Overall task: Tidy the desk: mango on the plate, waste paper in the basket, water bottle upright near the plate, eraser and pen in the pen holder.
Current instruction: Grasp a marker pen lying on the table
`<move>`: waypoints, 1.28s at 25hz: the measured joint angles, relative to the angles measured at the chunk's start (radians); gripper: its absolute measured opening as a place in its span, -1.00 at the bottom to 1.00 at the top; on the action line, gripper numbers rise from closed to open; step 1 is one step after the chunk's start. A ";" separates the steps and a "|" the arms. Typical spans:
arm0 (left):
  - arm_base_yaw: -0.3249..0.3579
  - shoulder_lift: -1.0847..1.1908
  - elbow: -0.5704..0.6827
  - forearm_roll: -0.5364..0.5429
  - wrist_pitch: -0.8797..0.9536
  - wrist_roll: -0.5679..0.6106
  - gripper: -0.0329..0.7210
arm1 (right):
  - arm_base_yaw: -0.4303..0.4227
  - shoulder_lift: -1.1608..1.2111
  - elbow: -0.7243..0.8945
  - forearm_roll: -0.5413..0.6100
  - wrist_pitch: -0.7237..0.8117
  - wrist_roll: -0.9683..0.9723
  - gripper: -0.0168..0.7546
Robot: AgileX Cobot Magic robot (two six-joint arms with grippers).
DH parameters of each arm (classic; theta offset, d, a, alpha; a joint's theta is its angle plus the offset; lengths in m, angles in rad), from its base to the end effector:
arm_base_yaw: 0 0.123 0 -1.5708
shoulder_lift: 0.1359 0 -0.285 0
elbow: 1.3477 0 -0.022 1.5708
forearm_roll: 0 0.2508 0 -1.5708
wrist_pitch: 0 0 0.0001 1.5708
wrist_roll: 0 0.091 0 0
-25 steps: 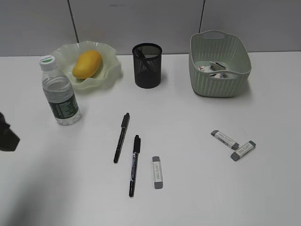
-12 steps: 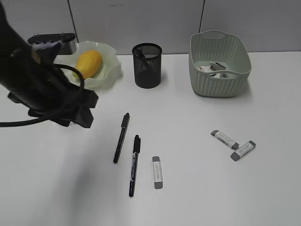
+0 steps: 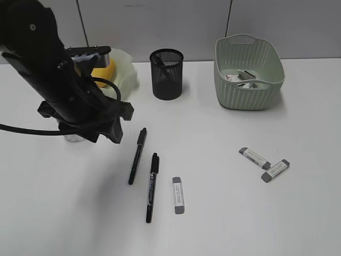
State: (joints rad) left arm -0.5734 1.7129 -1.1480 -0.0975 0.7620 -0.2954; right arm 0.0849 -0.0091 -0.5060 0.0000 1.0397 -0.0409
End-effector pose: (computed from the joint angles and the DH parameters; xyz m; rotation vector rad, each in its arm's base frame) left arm 0.2829 -0.1900 0.2155 0.3120 2.8419 -0.3036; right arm -0.0061 -0.0005 0.2806 -0.1262 2.0043 0.0281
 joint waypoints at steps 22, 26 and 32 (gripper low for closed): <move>-0.025 0.247 -0.259 0.054 0.139 -0.116 0.08 | 0.000 0.000 0.000 0.012 0.000 0.005 0.01; -0.028 0.302 -0.288 0.064 0.152 -0.119 0.08 | 0.000 0.000 0.000 0.012 0.000 0.007 0.01; -0.033 0.336 -0.300 0.072 0.140 -0.119 0.08 | 0.000 0.000 0.000 0.012 0.001 0.007 0.01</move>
State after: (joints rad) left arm -0.6067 2.0487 -1.4480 -0.0251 0.9022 -0.4144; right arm 0.0849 -0.0091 -0.5060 0.0118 1.0405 -0.0341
